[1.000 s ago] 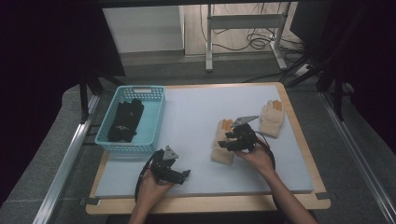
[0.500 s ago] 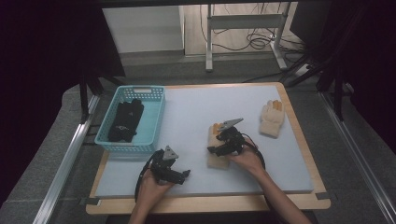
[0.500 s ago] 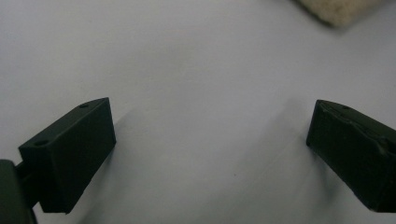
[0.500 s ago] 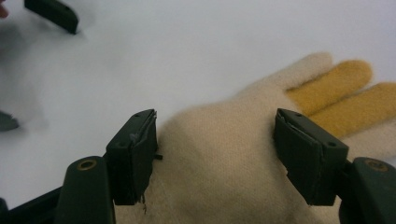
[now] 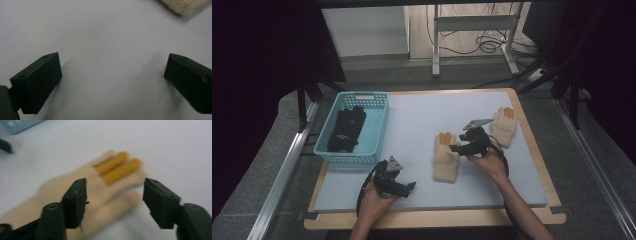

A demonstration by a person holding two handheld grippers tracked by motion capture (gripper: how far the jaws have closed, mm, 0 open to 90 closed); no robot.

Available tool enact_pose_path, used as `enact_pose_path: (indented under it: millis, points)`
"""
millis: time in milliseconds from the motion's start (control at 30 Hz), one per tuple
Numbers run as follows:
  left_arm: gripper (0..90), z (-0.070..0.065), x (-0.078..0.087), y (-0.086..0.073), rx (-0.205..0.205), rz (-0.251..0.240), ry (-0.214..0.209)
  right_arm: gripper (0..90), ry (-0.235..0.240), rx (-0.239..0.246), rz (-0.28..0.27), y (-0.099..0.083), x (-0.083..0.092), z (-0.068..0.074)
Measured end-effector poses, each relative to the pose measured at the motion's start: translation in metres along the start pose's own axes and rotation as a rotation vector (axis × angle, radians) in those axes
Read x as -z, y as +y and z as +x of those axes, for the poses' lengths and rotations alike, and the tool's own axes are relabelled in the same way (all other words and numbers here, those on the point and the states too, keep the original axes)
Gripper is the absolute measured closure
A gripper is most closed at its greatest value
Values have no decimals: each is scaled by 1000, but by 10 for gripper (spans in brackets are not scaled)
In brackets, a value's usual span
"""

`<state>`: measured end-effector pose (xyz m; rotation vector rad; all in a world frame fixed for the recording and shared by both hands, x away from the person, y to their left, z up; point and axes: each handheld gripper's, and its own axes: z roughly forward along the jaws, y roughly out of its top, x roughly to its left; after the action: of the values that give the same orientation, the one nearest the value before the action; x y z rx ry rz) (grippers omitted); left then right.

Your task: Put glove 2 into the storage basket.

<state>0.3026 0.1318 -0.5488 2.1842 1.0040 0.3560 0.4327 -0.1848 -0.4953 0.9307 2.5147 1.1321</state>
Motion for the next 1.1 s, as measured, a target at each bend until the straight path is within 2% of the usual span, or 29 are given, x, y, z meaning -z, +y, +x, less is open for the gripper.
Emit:
enact_pose_path:
  millis: [33,200,267,300,333,400,567,633,833,1033,1100]
  points:
    - [15,0,0,0,0,0,0,416,-12,-11,1,-2,3,-6]
    - [16,0,0,0,0,-1,0,574,-132,-88,13,-15,25,-47]
    - [16,0,0,0,0,-1,0,609,-169,-112,13,-19,35,-61]
    - [16,0,0,0,1,-1,0,623,-204,-133,17,-22,45,-74]
    - [16,0,0,0,1,-1,0,623,-204,-133,17,-22,45,-74]
    - [16,0,0,0,-1,0,-1,623,-238,-154,10,-24,54,-84]
    - [16,0,0,0,0,0,-1,566,-357,-210,3,-29,76,-109]
    - [16,0,0,0,0,0,-1,533,-386,-242,2,-33,80,-119]
    - [16,0,0,0,0,0,-1,469,-409,-316,18,-49,75,-136]
    - [16,0,0,0,1,-1,-1,461,-381,-371,15,-66,65,-143]
    - [16,0,0,0,1,0,0,512,-352,-413,7,-69,65,-146]
